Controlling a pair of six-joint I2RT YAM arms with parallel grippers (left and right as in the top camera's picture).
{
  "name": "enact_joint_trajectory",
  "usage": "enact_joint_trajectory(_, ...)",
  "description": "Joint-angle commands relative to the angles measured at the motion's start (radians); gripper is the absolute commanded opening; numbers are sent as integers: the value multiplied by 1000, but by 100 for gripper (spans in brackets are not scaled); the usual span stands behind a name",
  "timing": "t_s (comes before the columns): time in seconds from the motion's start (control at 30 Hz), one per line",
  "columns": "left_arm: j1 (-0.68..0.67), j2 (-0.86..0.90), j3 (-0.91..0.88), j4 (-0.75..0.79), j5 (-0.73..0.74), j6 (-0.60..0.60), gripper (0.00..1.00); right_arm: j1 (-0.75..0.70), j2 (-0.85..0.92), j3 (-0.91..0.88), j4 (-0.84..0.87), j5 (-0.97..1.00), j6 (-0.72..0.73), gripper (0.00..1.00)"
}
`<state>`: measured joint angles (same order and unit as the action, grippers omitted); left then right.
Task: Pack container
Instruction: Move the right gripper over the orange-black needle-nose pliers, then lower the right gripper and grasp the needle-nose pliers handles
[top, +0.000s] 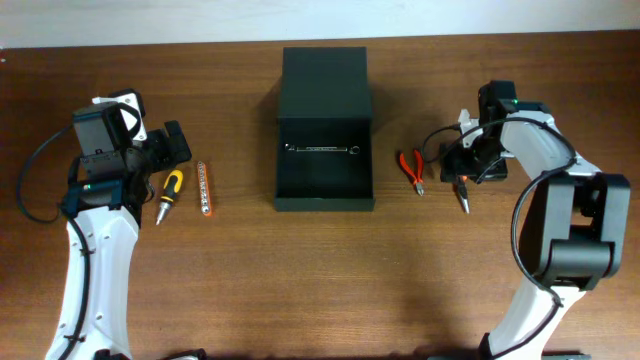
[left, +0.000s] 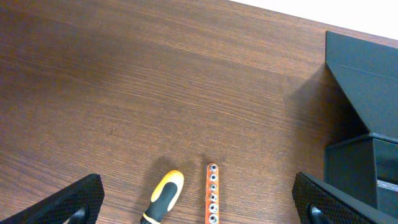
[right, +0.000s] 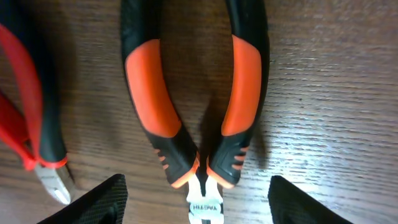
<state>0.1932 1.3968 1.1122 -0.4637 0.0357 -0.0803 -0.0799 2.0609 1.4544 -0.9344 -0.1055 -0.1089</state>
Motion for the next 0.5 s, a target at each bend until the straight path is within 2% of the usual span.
enact_joint_trajectory(0.0, 6, 3, 20, 2, -7, -10, 99, 2, 24, -8, -4, 13, 24, 68)
enact_joint_trajectory(0.27, 6, 3, 20, 2, -7, -10, 99, 11, 26, -10, 5, 100, 18, 67)
enact_joint_trajectory(0.47, 6, 3, 20, 2, -7, -10, 99, 41, 26, -11, 27, 103, -68, 68)
